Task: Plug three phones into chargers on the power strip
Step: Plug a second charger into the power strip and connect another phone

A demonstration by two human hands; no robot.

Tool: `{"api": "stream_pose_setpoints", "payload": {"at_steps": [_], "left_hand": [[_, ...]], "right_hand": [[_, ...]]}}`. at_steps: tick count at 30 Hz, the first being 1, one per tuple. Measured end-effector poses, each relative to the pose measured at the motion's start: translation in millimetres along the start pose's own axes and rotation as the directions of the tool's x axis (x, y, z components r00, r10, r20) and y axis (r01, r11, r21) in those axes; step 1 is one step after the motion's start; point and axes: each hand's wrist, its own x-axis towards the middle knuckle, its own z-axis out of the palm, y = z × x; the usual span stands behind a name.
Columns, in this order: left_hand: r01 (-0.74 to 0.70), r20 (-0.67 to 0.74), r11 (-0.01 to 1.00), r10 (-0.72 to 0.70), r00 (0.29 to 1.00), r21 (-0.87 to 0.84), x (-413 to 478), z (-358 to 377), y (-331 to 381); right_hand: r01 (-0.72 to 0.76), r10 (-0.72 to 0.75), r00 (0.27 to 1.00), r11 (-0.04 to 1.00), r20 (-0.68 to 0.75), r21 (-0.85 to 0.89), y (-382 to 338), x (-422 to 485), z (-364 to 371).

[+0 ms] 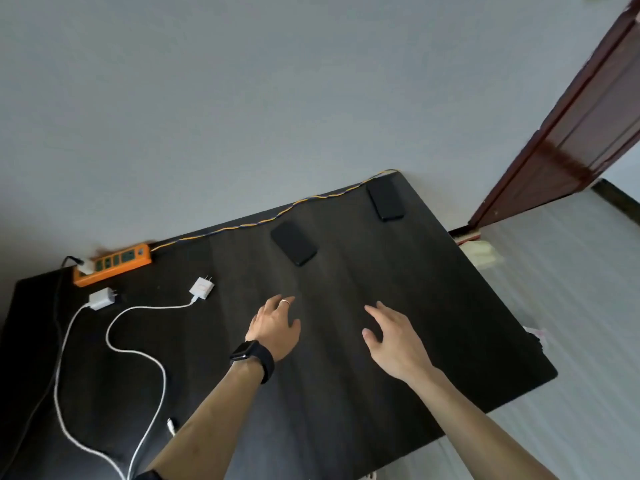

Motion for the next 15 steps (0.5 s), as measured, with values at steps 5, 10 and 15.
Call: {"api": "stream_pose_setpoints", "payload": {"at_steps": [5,10,15], "left_hand": [[0.069,0.012,0.997,-0.068,0.998,-0.017,58,13,6],[0.17,0.025,0.985,-0.169,0.985,-0.042,121,21,6],[0.227,-0.013,0.97,-0.229,0.973,-0.088,181,29,17]], "right_hand": [[-0.062,0.077,0.993,0.985,0.091,-0.16,27,58,10],[-0.13,0.24,0.925,0.928,0.294,-0.348,59,92,40],[-0.1,0.239,0.912,0.917,0.334,-0.385,82,91,61]]}}
